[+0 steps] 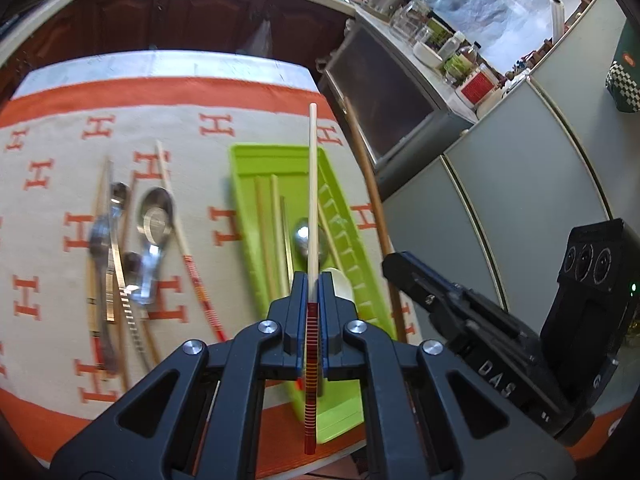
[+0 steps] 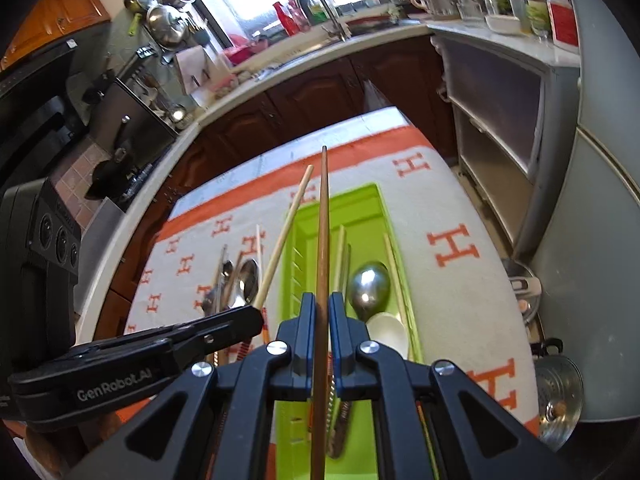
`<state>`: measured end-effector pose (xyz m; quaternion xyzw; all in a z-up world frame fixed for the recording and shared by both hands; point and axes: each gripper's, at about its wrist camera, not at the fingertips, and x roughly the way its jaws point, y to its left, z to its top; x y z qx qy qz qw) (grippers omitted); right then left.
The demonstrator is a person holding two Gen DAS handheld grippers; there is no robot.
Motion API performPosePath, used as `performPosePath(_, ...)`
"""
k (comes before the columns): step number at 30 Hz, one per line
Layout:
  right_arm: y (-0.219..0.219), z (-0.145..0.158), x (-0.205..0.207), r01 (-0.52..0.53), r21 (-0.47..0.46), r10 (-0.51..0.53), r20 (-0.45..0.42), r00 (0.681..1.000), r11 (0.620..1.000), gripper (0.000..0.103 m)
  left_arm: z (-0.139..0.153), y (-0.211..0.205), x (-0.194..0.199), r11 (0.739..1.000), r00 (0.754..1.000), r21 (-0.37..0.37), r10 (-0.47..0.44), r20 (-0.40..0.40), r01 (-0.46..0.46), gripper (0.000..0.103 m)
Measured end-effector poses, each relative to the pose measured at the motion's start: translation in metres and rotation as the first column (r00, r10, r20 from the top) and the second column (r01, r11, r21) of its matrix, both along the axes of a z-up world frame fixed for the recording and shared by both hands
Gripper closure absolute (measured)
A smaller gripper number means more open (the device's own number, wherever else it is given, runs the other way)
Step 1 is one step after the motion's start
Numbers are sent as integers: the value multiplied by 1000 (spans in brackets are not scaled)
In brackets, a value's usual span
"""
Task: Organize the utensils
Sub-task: 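Carry both chopsticks into the green tray and open both tools, then move both tools back over the remaining utensils on the cloth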
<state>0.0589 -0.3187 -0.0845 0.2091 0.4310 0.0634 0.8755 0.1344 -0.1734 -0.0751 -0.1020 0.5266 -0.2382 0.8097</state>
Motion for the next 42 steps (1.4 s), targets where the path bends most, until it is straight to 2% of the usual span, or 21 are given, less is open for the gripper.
performPosePath(4,0,-13,-1,-7,-10,7,-54,999,1000,96,-21,-17,4,1000,999,18,3,-51,-2,100)
performPosePath(8,-4,-27,1,2,32,2,-120,993,999,93,-42,-22,7,998,996,67,9,-84,-4,100)
performPosePath(11,-8,-30,-3,24,47,-18,-135,991,999,86,-52,-19,7,996,995,93,11,-103,-1,100)
performPosePath(15,-6,-27,-7,31,47,-24,-132,991,998,85,-52,-13,3,994,995,109,6,-103,5,99)
performPosePath(21,8,-20,-17,12,23,-9,-118,993,1000,85,-38,10,-8,992,998,123,26,-57,-19,96)
performPosePath(27,24,-14,-26,2,-5,-3,-111,994,1000,85,-28,46,-22,980,998,184,69,8,-69,96)
performPosePath(34,51,-1,-32,-19,-39,16,-85,996,999,86,-22,92,-38,964,989,223,132,70,-145,96)
performPosePath(42,101,7,-29,-95,-80,89,-81,993,992,86,-14,133,-58,942,973,265,166,163,-205,95)
